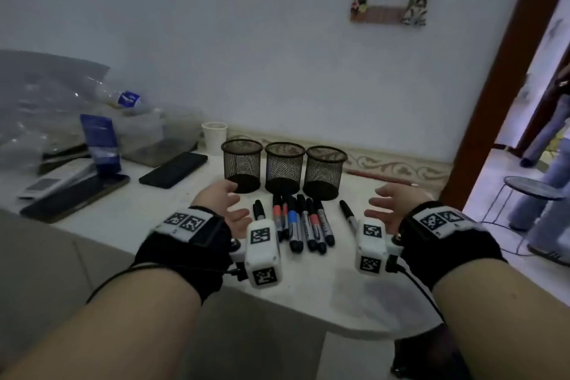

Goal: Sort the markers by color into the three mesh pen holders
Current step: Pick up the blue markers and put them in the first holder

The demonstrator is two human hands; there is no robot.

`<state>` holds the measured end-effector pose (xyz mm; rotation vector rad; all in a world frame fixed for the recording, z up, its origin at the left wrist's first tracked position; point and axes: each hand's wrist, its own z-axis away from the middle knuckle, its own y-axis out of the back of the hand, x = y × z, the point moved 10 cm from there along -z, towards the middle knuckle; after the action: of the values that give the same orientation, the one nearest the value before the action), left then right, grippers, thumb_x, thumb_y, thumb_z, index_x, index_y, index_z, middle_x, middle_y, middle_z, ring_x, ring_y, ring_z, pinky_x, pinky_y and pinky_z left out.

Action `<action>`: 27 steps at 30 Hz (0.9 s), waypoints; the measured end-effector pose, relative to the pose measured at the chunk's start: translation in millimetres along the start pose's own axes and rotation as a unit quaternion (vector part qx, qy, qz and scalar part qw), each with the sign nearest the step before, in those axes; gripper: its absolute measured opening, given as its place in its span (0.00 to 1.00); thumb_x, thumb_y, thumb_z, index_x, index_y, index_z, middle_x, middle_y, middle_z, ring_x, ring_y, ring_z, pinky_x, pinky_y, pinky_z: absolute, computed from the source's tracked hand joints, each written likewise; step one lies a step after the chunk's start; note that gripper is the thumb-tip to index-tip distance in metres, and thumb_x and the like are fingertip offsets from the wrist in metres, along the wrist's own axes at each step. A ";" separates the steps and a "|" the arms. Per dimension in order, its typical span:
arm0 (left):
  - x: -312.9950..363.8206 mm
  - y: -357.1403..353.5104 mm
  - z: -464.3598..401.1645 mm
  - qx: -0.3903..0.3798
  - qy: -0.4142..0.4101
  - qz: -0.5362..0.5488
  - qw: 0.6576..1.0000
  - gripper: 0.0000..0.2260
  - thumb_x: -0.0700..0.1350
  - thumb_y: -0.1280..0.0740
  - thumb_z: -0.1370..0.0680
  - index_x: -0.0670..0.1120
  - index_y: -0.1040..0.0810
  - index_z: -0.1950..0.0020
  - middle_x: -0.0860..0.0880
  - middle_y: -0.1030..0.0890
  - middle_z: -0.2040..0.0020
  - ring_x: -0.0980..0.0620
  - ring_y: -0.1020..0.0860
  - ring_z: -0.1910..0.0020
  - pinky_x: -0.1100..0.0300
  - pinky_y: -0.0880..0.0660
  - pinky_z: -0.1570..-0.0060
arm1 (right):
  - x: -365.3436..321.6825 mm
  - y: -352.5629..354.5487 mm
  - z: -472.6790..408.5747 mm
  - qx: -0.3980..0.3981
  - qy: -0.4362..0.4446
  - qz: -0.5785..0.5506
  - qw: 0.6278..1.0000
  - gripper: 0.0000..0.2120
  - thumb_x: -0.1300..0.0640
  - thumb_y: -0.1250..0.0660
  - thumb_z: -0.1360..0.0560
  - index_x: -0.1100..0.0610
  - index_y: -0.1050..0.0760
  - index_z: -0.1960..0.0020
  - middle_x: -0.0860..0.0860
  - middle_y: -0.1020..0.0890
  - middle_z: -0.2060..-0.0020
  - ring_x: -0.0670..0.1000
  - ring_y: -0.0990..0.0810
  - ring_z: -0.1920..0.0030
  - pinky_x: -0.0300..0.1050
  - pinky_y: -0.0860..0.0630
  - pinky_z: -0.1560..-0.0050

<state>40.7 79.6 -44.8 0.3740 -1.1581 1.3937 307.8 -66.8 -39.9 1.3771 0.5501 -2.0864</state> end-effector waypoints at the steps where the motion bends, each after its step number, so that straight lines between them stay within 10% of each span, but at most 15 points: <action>1: -2.8 -0.9 -1.3 -0.003 0.013 0.002 1.000 0.23 0.48 0.44 0.20 0.43 0.39 0.26 0.40 0.36 0.27 0.38 0.36 0.28 0.43 0.39 0.31 | 3.5 -1.2 -0.5 -0.007 0.000 -0.005 1.000 0.08 0.56 0.42 0.23 0.58 0.29 0.58 0.53 0.24 0.58 0.55 0.23 0.58 0.51 0.26 0.51; 7: -12.7 2.6 -10.9 -0.033 0.048 0.066 0.996 0.24 0.48 0.44 0.19 0.40 0.41 0.25 0.35 0.40 0.25 0.38 0.38 0.27 0.46 0.38 0.33 | 17.9 -3.1 4.1 0.006 -0.018 0.036 0.999 0.09 0.58 0.42 0.23 0.62 0.30 0.59 0.59 0.24 0.61 0.57 0.24 0.62 0.52 0.28 0.54; 14: -12.6 3.4 -13.8 -0.049 0.028 0.071 0.996 0.23 0.46 0.46 0.19 0.38 0.41 0.25 0.36 0.39 0.25 0.41 0.36 0.27 0.47 0.38 0.32 | 18.8 -15.0 8.4 -0.018 -0.024 0.056 0.998 0.10 0.60 0.46 0.22 0.61 0.27 0.50 0.61 0.23 0.52 0.57 0.23 0.59 0.52 0.32 0.34; 19: -10.5 2.4 -16.4 -0.048 0.024 0.054 0.997 0.23 0.46 0.46 0.19 0.39 0.40 0.26 0.36 0.38 0.26 0.41 0.36 0.27 0.48 0.39 0.30 | 17.1 -33.9 18.9 -0.050 -0.026 0.045 0.997 0.08 0.62 0.44 0.22 0.63 0.28 0.52 0.61 0.24 0.53 0.59 0.23 0.59 0.52 0.24 0.58; 27: -4.8 5.2 -18.5 -0.052 0.024 0.019 0.998 0.22 0.47 0.45 0.20 0.41 0.38 0.27 0.37 0.36 0.27 0.39 0.34 0.29 0.46 0.35 0.37 | -8.4 -61.7 28.0 -0.102 0.008 0.093 0.990 0.06 0.61 0.39 0.24 0.59 0.26 0.58 0.55 0.24 0.65 0.53 0.27 0.67 0.45 0.29 0.66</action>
<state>44.7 92.7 -59.0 0.2449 -1.1967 1.3621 250.4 -35.7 -19.8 1.2785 0.5997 -1.8192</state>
